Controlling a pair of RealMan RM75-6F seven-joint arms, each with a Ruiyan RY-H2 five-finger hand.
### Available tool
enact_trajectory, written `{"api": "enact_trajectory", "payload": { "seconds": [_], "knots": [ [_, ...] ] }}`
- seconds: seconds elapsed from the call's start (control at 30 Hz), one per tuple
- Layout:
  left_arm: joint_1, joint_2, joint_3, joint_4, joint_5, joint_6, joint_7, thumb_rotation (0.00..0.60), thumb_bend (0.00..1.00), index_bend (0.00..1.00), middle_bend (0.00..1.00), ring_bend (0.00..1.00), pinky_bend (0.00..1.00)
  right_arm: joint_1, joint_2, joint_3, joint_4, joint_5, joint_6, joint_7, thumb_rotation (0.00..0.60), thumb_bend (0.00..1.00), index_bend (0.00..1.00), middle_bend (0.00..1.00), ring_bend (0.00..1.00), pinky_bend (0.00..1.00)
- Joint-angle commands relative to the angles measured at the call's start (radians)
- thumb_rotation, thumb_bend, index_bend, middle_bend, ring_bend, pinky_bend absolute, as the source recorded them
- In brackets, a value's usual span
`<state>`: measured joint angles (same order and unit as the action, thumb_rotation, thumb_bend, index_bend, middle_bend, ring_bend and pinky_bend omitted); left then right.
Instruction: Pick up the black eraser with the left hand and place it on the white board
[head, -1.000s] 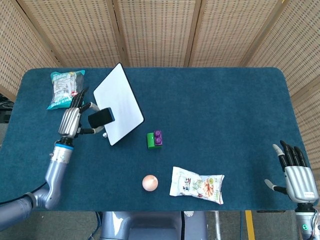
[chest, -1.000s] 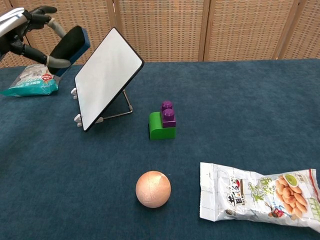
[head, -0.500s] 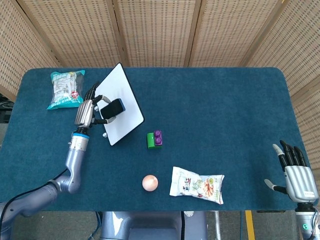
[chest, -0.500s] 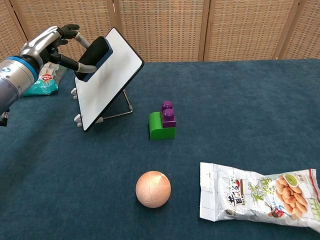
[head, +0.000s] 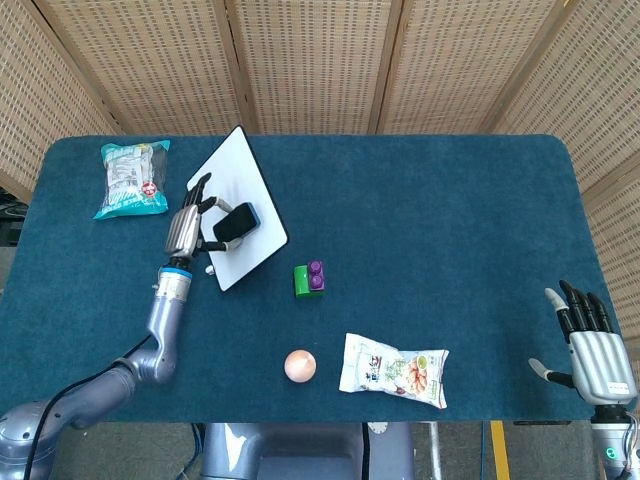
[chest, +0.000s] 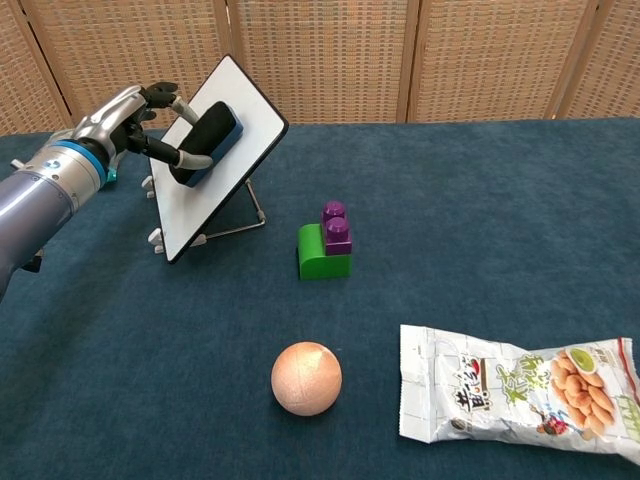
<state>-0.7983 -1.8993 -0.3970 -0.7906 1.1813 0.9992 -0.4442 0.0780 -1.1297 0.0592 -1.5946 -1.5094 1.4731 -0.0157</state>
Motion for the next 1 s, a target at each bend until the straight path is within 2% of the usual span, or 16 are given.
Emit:
{"api": "enact_trajectory", "payload": {
  "seconds": [0.03,0.13,0.27,0.33,0.53,0.63,0.77,0.87,0.9,1.0],
  "knots": [
    [-0.007,-0.014,0.002,0.021,0.000,-0.005,-0.002,0.600,0.11,0.45,0.00,0.00,0.00,0.000,0.000,0.000,0.000,0.000,0.000,0.000,0.600,0.10,0.06,0.00,0.00,0.00],
    [-0.014,-0.024,0.004,0.039,0.001,-0.010,0.000,0.600,0.11,0.33,0.00,0.00,0.00,0.000,0.000,0.000,-0.001,0.001,0.000,-0.001,0.600,0.10,0.06,0.00,0.00,0.00],
    [-0.015,-0.027,0.009,0.046,0.013,0.006,-0.002,0.600,0.07,0.04,0.00,0.00,0.00,0.000,0.000,0.000,-0.001,0.000,0.000,0.000,0.600,0.10,0.06,0.00,0.00,0.00],
    [-0.013,-0.028,0.011,0.050,0.018,0.013,-0.007,0.600,0.05,0.00,0.00,0.00,0.00,0.000,0.000,-0.001,0.000,0.000,0.000,0.000,0.600,0.10,0.06,0.00,0.00,0.00],
    [0.000,-0.021,0.021,0.047,0.045,0.052,-0.054,0.600,0.04,0.00,0.00,0.00,0.00,0.000,0.000,-0.001,-0.001,0.000,0.001,-0.001,0.600,0.10,0.06,0.00,0.00,0.00],
    [0.029,0.024,0.047,0.000,0.098,0.111,-0.105,0.600,0.03,0.00,0.00,0.00,0.00,0.000,0.000,0.000,-0.001,0.000,0.001,-0.001,0.600,0.10,0.06,0.00,0.00,0.00],
    [0.081,0.141,0.096,-0.110,0.158,0.161,-0.097,0.600,0.01,0.00,0.00,0.00,0.00,0.000,0.000,-0.001,0.000,0.000,0.001,-0.001,0.600,0.10,0.06,0.00,0.00,0.00],
    [0.141,0.312,0.147,-0.267,0.194,0.171,-0.016,0.600,0.00,0.00,0.00,0.00,0.00,0.000,-0.001,-0.001,-0.001,0.000,0.002,-0.003,0.600,0.10,0.06,0.00,0.00,0.00],
    [0.166,0.390,0.166,-0.348,0.196,0.163,0.026,0.600,0.00,0.00,0.00,0.00,0.00,0.000,-0.001,-0.001,-0.001,0.000,0.002,-0.004,0.600,0.10,0.06,0.00,0.00,0.00],
    [0.219,0.551,0.206,-0.512,0.181,0.137,0.122,0.600,0.00,0.00,0.00,0.00,0.00,-0.001,-0.001,-0.001,-0.002,-0.001,0.003,-0.009,0.600,0.10,0.06,0.00,0.00,0.00]
  ]
}}
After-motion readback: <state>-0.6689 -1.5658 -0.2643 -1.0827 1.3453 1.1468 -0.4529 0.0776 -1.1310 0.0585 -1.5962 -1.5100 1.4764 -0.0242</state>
